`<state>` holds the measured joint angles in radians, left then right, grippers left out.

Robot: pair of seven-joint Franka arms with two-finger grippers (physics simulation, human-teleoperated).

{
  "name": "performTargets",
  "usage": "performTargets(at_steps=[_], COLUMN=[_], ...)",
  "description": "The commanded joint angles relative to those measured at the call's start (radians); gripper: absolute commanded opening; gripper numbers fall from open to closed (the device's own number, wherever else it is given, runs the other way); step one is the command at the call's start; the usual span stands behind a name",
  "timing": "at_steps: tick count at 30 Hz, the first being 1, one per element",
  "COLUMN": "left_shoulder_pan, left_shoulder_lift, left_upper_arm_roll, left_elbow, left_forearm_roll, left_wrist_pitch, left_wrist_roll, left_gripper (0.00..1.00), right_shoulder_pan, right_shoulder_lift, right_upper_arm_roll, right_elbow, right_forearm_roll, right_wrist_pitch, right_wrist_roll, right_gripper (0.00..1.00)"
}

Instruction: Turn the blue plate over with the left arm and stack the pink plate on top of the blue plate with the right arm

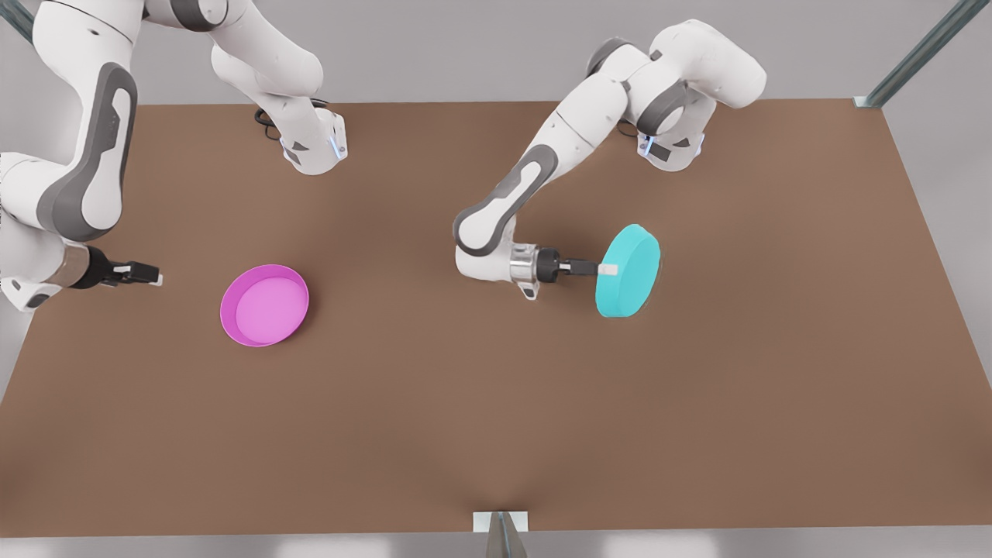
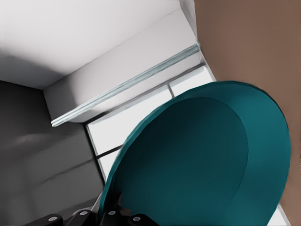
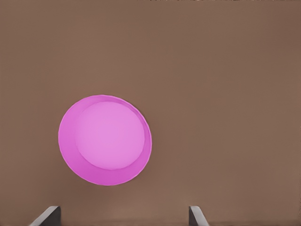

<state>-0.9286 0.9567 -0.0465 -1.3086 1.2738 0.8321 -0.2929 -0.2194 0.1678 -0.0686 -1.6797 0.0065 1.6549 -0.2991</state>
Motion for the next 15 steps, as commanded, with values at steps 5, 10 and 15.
performTargets(at_steps=[5,10,15], left_shoulder_pan=[-0.052,-0.111,-0.154], left_shoulder_lift=[0.083,0.192,0.258], left_upper_arm_roll=[0.000,0.002,0.002], left_elbow=[0.077,0.117,0.204], left_forearm_roll=[0.012,0.108,0.130], left_wrist_pitch=[0.008,0.001,0.013], left_wrist_roll=[-0.046,-0.066,-0.098], left_gripper=[0.21,0.21,0.21], right_shoulder_pan=[-0.009,-0.009,-0.015], right_shoulder_lift=[0.012,0.041,0.047], right_upper_arm_roll=[-0.011,-0.011,-0.011], right_elbow=[-0.003,0.006,0.008], right_forearm_roll=[0.001,0.003,0.004], right_wrist_pitch=[0.002,0.002,0.008], right_wrist_roll=[-0.002,-0.002,-0.005], right_gripper=[1.00,1.00,1.00])
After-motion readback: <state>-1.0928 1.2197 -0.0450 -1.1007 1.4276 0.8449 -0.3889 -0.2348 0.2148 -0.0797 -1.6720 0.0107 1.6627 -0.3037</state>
